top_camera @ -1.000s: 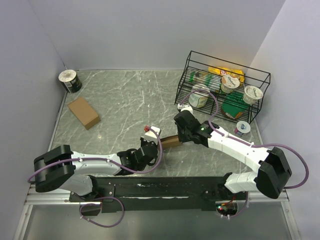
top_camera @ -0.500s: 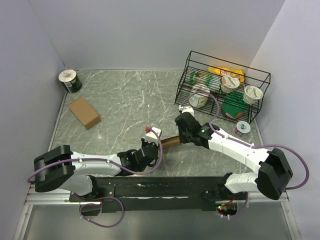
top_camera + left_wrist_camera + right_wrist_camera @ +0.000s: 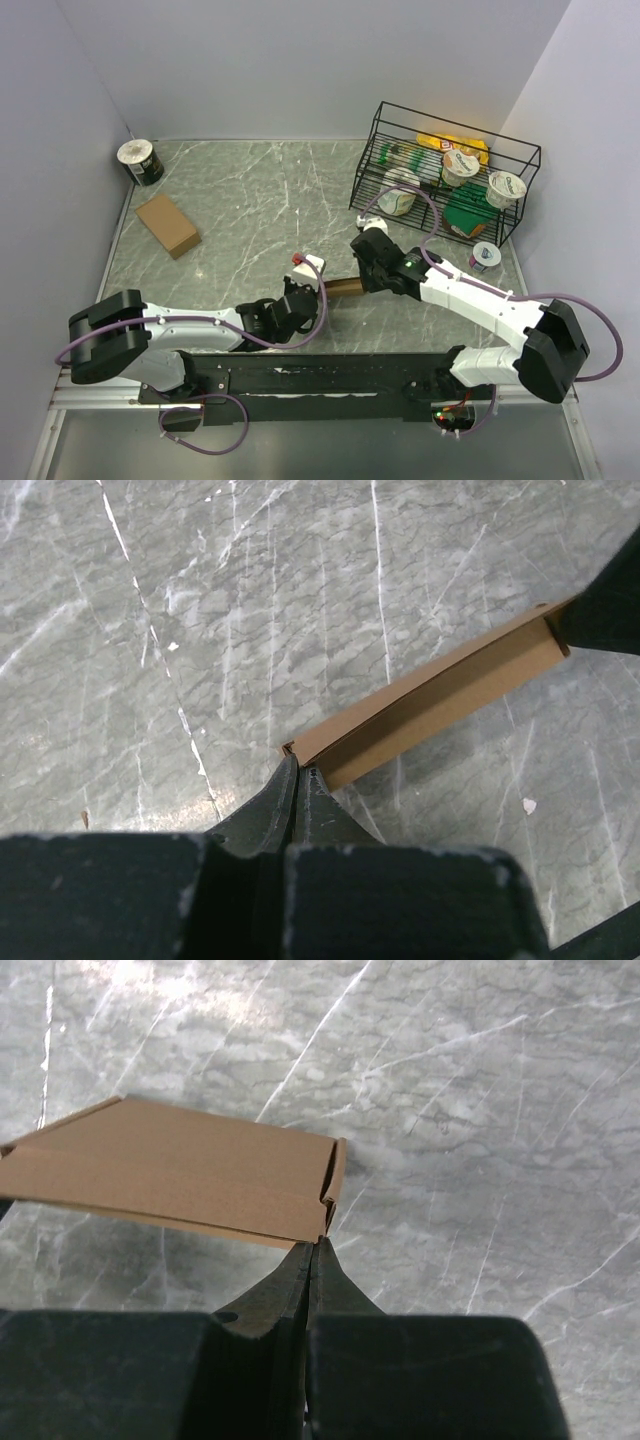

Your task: Fold the paper box

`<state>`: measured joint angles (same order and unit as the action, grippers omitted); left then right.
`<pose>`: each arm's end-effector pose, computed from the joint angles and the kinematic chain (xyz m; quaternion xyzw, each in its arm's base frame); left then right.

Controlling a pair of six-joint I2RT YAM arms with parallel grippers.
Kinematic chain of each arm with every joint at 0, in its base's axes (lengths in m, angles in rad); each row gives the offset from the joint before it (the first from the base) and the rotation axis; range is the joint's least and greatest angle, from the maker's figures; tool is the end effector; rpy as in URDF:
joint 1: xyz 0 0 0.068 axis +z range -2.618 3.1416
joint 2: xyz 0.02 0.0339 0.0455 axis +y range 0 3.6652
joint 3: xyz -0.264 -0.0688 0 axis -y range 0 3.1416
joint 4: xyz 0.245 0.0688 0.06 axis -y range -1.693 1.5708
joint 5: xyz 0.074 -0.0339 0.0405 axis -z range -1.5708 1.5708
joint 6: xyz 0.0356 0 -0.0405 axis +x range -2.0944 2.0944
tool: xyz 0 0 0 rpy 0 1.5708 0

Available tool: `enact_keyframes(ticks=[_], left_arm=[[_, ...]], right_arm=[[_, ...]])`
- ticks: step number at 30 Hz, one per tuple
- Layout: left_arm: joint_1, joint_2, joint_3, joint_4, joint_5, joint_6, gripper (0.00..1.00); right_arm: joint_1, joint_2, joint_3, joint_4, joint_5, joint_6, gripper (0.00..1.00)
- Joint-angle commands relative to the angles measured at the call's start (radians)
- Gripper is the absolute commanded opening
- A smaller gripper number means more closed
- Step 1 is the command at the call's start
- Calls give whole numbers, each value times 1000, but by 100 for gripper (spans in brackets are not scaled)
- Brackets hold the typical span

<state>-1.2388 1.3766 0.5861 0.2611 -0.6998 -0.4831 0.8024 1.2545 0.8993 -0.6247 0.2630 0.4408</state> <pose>0.1101 -0.2491 0.1895 0.1421 0.8203 -0.1607 0.5301 0.1796 0.1725 0.2455 -0.1330 0.9398 0.0661 0.3077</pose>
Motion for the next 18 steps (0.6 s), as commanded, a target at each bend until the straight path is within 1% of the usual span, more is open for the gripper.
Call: enact_keyframes(ticks=[1, 10, 18], left_arm=[[-21, 101, -14, -190, 186, 0, 1], [-24, 128, -3, -195, 197, 20, 1], [-22, 133, 1, -200, 198, 18, 1]], right_arm=[[9, -56, 33, 72, -122, 44, 0], [-65, -115, -20, 135, -240, 72, 0], [-89, -110, -57, 163, -257, 70, 0]])
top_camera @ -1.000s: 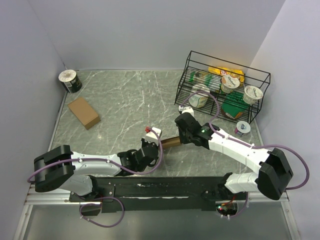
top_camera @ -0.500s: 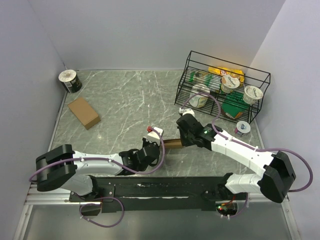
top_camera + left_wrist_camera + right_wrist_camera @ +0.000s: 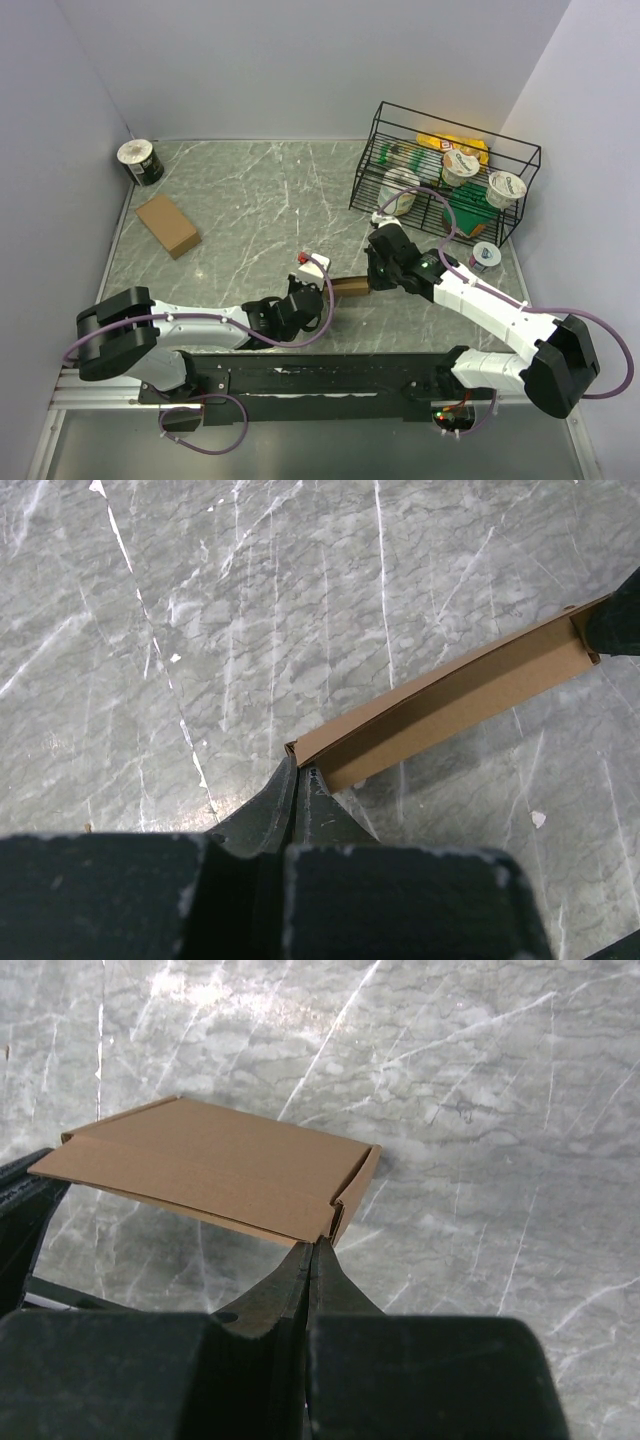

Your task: Fold the paper box

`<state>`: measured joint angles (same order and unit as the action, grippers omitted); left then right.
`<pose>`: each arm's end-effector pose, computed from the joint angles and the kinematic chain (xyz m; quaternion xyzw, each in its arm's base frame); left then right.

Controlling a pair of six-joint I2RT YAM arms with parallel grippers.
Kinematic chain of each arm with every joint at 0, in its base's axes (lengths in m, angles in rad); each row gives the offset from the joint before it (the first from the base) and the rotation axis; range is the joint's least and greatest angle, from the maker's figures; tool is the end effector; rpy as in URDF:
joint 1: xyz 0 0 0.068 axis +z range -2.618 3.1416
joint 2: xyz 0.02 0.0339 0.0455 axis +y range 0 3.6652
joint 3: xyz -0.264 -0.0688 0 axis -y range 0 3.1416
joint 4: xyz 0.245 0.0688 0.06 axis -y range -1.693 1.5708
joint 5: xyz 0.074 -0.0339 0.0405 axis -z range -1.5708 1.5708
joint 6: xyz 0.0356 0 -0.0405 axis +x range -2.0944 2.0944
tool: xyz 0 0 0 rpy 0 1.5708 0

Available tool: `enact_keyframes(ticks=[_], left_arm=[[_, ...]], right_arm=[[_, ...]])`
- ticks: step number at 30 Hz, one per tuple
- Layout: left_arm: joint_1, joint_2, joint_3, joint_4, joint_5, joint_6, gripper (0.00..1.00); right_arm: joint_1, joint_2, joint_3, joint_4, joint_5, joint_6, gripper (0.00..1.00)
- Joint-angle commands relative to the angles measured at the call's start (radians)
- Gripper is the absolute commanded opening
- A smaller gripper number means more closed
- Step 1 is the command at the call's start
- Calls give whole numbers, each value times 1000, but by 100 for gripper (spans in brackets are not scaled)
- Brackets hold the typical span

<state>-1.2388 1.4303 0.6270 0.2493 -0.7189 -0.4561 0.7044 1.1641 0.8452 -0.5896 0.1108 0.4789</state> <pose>0.1141 -0.2590 0.1872 0.1536 0.8212 -0.1382 0.5319 0.1811 0.1487 0.2499 -0.0883 0.9402 0.1376 0.2987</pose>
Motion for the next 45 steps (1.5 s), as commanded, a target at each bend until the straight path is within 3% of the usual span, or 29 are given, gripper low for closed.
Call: enact_keyframes(ticks=[1, 14, 33, 45], left_arm=[[-22, 78, -39, -189, 217, -9, 1], [-21, 71, -27, -220, 205, -32, 1], [-1, 55, -23, -223, 222, -41, 1], [22, 39, -30, -226, 242, -27, 1]], right_arm=[[10, -20, -3, 117, -106, 27, 0], [14, 6, 22, -38, 0, -25, 0], [96, 98, -70, 2, 67, 46, 0], [103, 33, -78, -58, 119, 50, 0]])
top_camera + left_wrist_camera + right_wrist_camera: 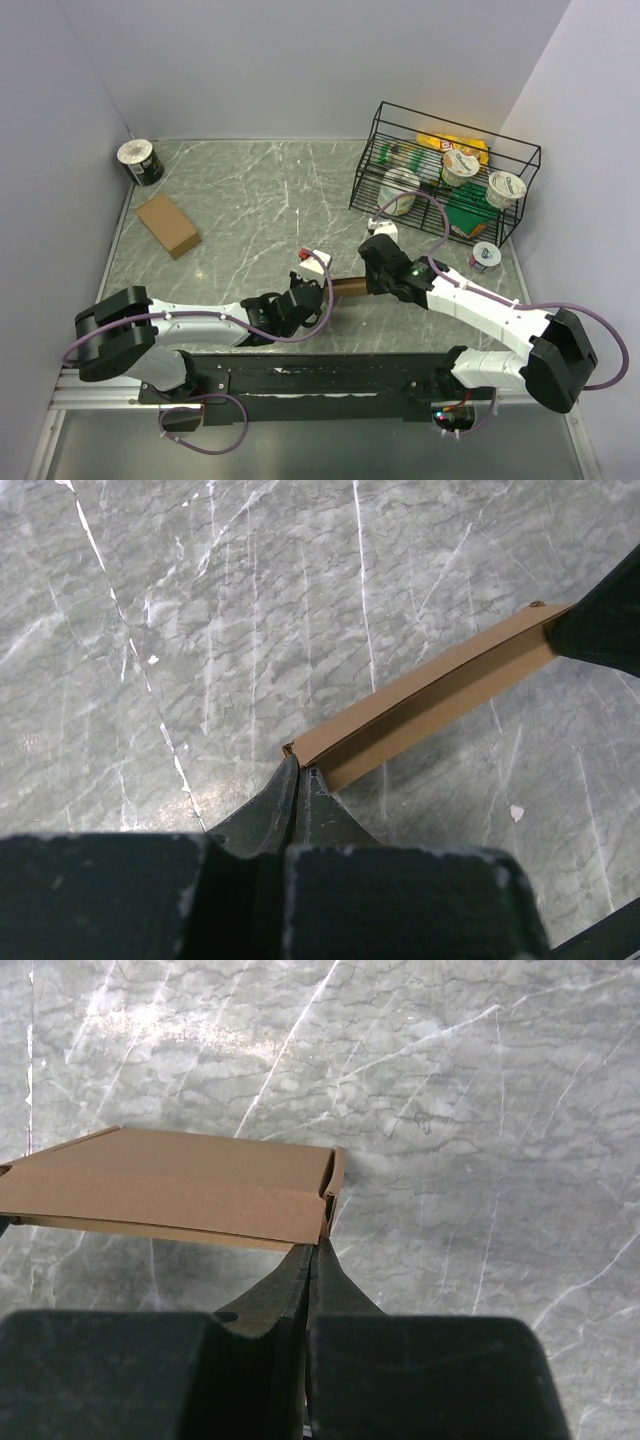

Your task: Fold the paper box

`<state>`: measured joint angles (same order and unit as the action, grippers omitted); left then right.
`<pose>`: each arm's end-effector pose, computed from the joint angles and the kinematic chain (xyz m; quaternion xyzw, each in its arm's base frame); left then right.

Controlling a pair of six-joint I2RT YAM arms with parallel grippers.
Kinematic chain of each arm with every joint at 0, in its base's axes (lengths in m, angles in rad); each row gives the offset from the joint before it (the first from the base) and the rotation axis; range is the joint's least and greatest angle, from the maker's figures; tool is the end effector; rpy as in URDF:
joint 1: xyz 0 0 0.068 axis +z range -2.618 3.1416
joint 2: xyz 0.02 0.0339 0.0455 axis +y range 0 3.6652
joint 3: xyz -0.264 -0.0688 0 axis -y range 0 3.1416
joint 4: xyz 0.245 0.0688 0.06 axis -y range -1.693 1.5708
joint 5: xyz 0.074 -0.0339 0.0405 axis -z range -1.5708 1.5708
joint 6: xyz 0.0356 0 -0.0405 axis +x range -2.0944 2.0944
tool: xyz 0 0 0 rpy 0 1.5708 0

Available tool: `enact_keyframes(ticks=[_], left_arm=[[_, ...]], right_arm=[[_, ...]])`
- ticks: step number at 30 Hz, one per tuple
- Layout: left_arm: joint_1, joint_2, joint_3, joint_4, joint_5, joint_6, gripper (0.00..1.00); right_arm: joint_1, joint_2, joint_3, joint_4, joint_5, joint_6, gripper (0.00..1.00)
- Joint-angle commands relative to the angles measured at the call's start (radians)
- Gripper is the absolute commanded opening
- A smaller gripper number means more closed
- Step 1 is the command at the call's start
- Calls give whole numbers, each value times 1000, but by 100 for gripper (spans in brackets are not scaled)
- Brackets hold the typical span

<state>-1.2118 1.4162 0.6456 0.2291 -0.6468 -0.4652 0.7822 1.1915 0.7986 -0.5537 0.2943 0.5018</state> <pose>0.1201 -0.2590 0.1940 0.1553 0.8255 -0.1621 0.5177 0.1738 0.1581 0.2327 -0.0870 0.9385 0.0701 0.3268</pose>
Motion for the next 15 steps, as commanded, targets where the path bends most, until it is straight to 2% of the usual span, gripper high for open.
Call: enact_keyframes(ticks=[1, 8, 11, 15], left_arm=[[-6, 52, -49, -205, 173, -18, 1], [-6, 72, -41, -192, 194, 7, 1], [-12, 89, -32, -194, 194, 14, 1], [-26, 109, -23, -194, 190, 22, 1]], right_arm=[[26, -24, -13, -98, -60, 26, 0], [8, -113, 51, -75, -153, 20, 0], [-29, -139, 21, -22, -201, 30, 0], [-107, -177, -53, 78, -341, 56, 0]])
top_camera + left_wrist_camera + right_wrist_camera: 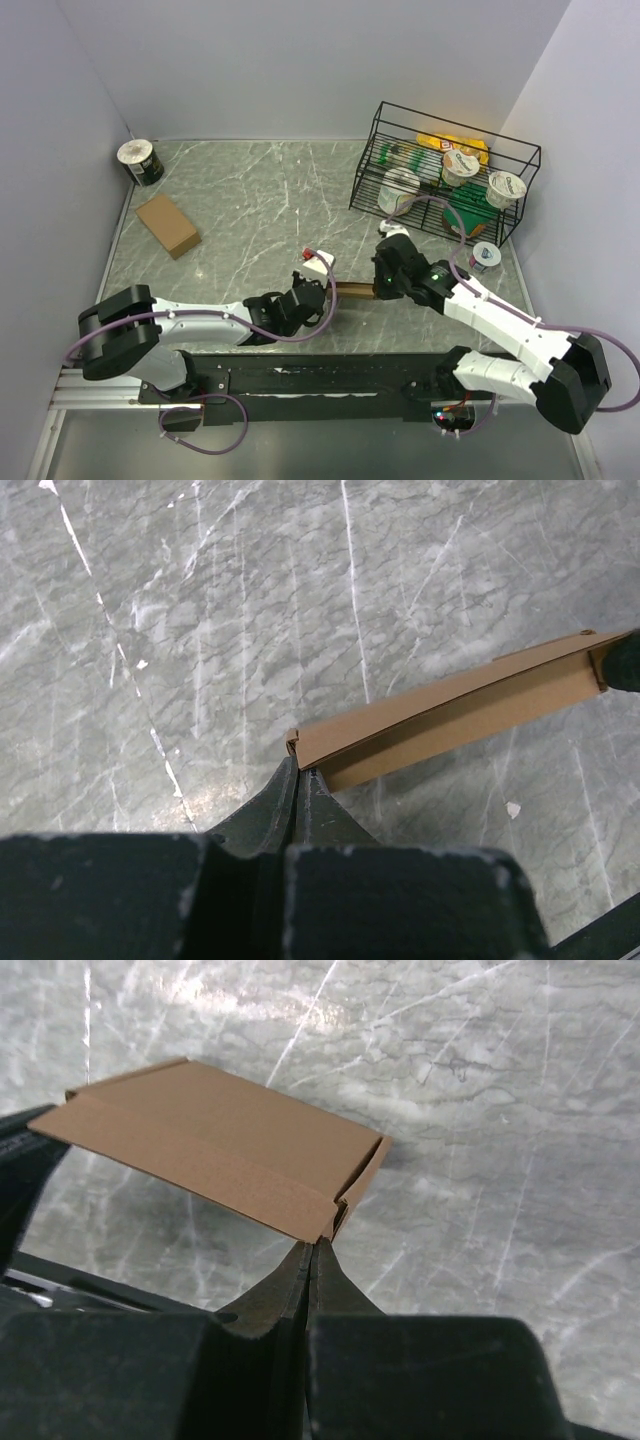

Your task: Fold the paper box

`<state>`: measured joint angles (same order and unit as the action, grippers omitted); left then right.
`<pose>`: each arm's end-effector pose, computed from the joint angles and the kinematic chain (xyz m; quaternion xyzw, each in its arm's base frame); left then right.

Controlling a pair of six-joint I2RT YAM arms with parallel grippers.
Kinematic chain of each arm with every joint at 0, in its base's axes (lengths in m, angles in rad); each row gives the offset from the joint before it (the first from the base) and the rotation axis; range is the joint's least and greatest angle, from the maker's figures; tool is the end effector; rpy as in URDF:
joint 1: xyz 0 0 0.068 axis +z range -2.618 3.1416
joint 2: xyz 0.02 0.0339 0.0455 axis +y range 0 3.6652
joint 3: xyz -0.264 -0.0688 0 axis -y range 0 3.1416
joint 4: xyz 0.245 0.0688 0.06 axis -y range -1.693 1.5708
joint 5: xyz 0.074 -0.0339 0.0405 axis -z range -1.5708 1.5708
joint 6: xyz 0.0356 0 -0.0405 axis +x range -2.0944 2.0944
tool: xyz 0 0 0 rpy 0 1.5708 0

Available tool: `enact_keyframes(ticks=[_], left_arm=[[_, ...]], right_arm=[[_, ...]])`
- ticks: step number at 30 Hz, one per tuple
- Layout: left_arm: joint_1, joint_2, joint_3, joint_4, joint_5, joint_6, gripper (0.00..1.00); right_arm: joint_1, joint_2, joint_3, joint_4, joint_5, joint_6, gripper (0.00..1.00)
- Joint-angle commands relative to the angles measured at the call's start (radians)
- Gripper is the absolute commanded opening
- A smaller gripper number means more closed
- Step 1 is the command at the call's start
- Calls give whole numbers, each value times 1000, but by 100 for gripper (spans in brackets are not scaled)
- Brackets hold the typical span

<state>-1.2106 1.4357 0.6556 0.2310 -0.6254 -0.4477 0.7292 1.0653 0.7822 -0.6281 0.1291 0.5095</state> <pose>0.1212 -0.2627 0.1917 0.1694 0.8264 -0.1618 0.5121 0.1605 0.1373 0.2473 -0.0827 0.9407 0.1379 0.2986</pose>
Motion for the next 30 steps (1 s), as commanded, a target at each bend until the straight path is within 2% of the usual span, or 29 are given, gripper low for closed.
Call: enact_keyframes(ticks=[1, 12, 20, 30], left_arm=[[-29, 97, -30, -196, 167, 4, 1], [-43, 123, -17, -202, 162, 6, 1], [-41, 111, -13, -223, 156, -9, 1], [-38, 86, -16, -229, 148, -16, 1]], right_arm=[[-66, -68, -59, 165, -190, 52, 0], [-152, -119, -98, 197, -261, 60, 0], [-151, -111, -110, 97, -185, 18, 0], [-151, -81, -130, 61, -134, -3, 0]])
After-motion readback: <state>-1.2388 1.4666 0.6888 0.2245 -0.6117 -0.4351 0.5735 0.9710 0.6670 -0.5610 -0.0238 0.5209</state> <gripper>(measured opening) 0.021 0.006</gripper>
